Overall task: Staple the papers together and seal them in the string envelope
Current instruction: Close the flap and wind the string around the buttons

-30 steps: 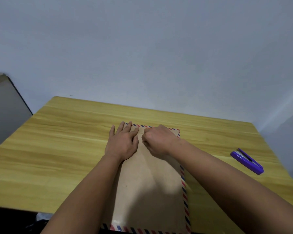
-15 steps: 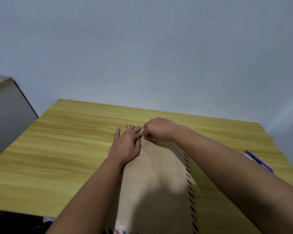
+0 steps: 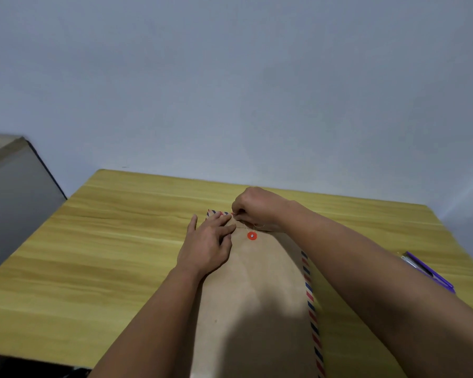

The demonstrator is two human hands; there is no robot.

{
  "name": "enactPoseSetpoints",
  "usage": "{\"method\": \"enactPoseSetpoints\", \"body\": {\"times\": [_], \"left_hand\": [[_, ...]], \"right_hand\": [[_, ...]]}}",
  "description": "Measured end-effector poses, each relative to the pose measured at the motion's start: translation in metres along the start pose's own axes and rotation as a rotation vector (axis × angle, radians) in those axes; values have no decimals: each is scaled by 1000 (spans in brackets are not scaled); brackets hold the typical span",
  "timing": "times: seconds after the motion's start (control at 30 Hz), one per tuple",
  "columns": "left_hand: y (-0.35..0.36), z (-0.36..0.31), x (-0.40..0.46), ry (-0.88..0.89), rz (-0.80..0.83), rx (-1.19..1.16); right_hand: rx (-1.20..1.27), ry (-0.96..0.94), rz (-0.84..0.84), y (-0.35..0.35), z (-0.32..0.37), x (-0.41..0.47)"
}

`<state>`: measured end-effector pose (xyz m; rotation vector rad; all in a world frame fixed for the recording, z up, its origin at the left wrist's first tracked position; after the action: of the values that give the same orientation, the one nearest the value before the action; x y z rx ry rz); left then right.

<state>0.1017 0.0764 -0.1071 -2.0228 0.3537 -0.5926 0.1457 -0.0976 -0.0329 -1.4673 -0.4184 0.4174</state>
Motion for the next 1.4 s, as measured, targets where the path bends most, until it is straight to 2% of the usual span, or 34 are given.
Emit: {"method": "enactPoseSetpoints", "body": {"times": [0.2,0.57,0.83,1.0,1.2,1.4], "left_hand": [[1,3,1,-10,-1,-5],[2,2,2,-26,-4,-13],[1,2,2,-27,-4,-13],[1,1,1,-23,-5,-11],[1,1,1,-22,-2,-6],[0,2,1,-17,-2,-25]], "right_hand": [[91,69,-120,5,-14,-14],[42,145,-233,24,-46,-58],[123,229,-11,4,-48,-76],[319,366,3,-12,-52,-79],[436,454,73,-14,-55,-75],[280,504,84,1,-52,-60]]}}
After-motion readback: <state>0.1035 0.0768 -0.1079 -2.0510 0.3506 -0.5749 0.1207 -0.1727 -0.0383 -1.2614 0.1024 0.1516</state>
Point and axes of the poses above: each hand's wrist, its own x-axis towards the middle knuckle, its own y-axis out of the palm, z = x × y, the point moved 2 cm from there along x, towards the middle knuckle, and after that the axes turned 4 degrees about y, right-handed, at the moved point
